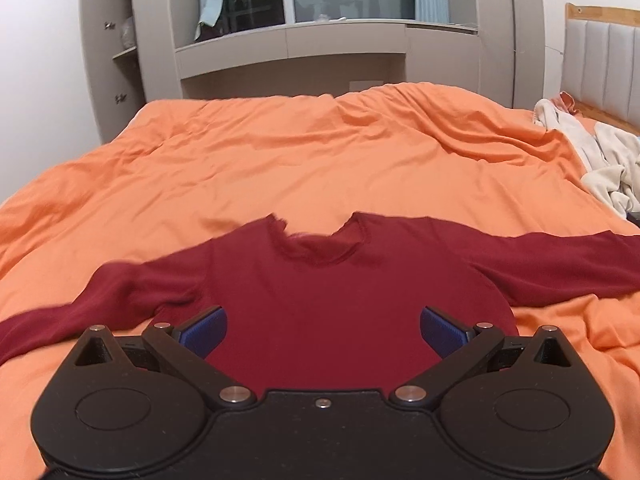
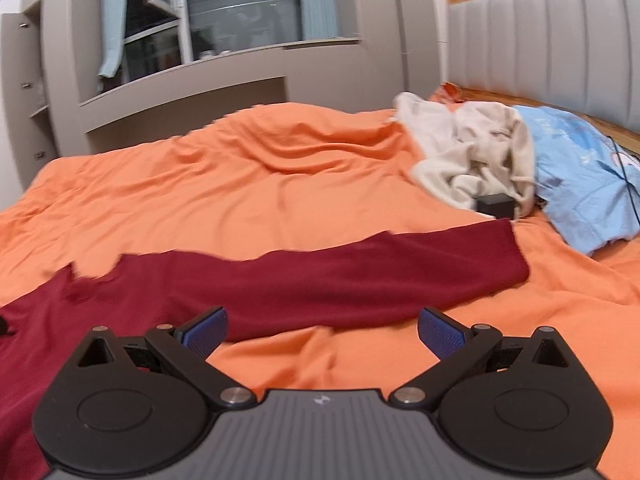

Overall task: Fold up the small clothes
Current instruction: 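Move the right tool to the sweater's sleeve cuff and close on it, then lift the sleeve with the right tool and lay it across the sweater body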

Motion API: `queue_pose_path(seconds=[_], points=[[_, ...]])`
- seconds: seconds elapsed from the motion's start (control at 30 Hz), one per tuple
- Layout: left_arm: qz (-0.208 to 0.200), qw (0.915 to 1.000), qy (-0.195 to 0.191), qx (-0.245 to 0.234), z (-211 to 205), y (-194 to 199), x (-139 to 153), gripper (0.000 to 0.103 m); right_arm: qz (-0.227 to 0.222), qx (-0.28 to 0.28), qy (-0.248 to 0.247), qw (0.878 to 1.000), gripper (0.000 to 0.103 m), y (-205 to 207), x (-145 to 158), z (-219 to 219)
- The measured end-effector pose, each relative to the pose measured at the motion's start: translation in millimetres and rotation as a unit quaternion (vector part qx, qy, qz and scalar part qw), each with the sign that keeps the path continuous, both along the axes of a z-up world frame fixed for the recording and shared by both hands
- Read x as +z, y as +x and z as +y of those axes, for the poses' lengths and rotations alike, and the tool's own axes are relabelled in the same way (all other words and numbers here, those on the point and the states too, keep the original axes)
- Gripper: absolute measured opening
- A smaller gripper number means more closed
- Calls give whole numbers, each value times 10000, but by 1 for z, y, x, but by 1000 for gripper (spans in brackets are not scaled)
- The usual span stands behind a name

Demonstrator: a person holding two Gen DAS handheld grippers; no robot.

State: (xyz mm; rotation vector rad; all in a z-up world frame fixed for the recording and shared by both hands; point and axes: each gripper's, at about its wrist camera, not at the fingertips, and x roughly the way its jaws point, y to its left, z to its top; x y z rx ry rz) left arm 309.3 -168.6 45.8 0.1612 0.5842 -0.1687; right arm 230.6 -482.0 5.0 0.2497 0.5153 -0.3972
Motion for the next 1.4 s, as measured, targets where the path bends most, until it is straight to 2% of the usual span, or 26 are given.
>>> queue_pose_path(seconds=[0.17,0.3,0.43,0.5,0.6,0.73,0.8,0.83,0.93,1.0,1.03,1.1,1.23,1.4], points=[[126,9996,152,-218,-14,35,-22,103,-259,-456,360,9980,103,18,-15,-44],[260,9990,217,-306,-17,55,-40,103,-644,-687,1001,9905,103,19,-32,-81],[345,9988,213,-283,-17,71,-59,103,-536,-1160,1356,9825,103,21,-49,-109],[426,9987,192,-209,-14,75,-68,103,-532,-1509,1564,9747,103,22,-58,-124],[587,9981,130,-163,-6,78,-75,103,-757,-1833,1850,9625,103,18,-65,-139],[697,9975,-89,-30,2,82,-77,103,-914,-2287,2005,9482,101,26,-77,-157],[741,9972,-107,-28,2,84,-78,103,-910,-2537,2014,9417,86,32,-84,-162],[746,9972,-96,-30,1,85,-79,103,-892,-2676,2024,9378,82,34,-88,-166],[743,9972,-110,-20,1,85,-79,103,-950,-2881,1915,9334,60,38,-93,-168],[750,9970,-179,20,3,87,-79,103,-881,-3000,1752,9336,21,40,-94,-169],[750,9969,-217,41,5,89,-78,103,-867,-3019,1709,9339,14,40,-95,-169],[743,9968,-267,100,10,90,-77,103,-912,-3000,1641,9353,7,40,-94,-169],[689,9968,-340,229,25,91,-73,103,-973,-2799,1113,9486,6,40,-77,-154],[660,9949,-582,488,53,95,-64,103,-1099,-2327,434,9653,6,48,-40,-127]])
